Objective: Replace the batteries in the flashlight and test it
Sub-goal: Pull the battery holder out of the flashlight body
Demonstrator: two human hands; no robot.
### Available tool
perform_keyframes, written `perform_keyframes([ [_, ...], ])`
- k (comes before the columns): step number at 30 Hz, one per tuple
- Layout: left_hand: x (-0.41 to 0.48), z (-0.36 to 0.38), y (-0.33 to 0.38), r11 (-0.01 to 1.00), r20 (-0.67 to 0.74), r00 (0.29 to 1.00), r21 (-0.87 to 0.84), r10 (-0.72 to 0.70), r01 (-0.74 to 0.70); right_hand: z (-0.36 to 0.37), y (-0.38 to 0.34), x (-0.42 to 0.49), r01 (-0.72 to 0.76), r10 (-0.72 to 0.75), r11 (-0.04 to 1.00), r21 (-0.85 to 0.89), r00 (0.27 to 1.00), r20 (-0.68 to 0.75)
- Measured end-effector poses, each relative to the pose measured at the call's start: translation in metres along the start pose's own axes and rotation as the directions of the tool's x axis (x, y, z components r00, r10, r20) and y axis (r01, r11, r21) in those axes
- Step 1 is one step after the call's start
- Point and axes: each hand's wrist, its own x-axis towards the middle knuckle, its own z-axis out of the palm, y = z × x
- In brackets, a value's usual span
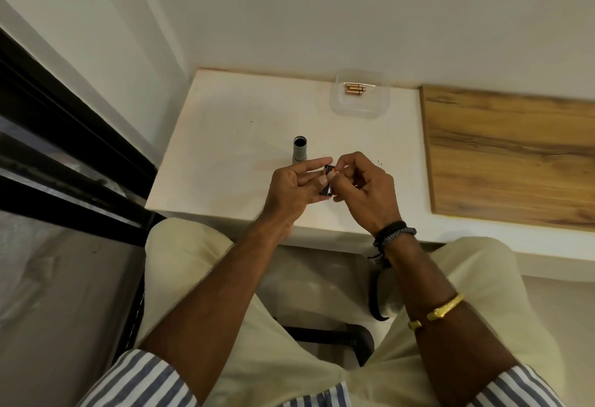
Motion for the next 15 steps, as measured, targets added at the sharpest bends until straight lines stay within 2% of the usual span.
perform_keyframes([
  [5,-0.0003,0.0032,0.0009,1.0,0.009,1.0,0.018,0.014,-0.014,0.0008,0.0001,0.0004,0.02,-0.021,0.999,-0.029,0.999,-0.043],
  [10,0.0012,0.0044,0.0004,0.999,0.004,1.0,-0.04,-0.023,0.024,0.0012,0.0003,-0.0009,0.01,-0.006,1.0,0.026,0.99,-0.139],
  [12,0.0018,0.0051,-0.0005,0.996,-0.018,0.999,-0.075,-0.045,0.044,0.0016,0.0005,-0.0002,-0.019,0.031,0.998,0.066,0.98,-0.196],
  [15,0.0058,0.0042,-0.0017,0.982,-0.059,0.993,-0.167,-0.099,0.088,-0.0026,0.0034,0.0062,-0.114,0.172,0.969,0.22,0.948,-0.266],
])
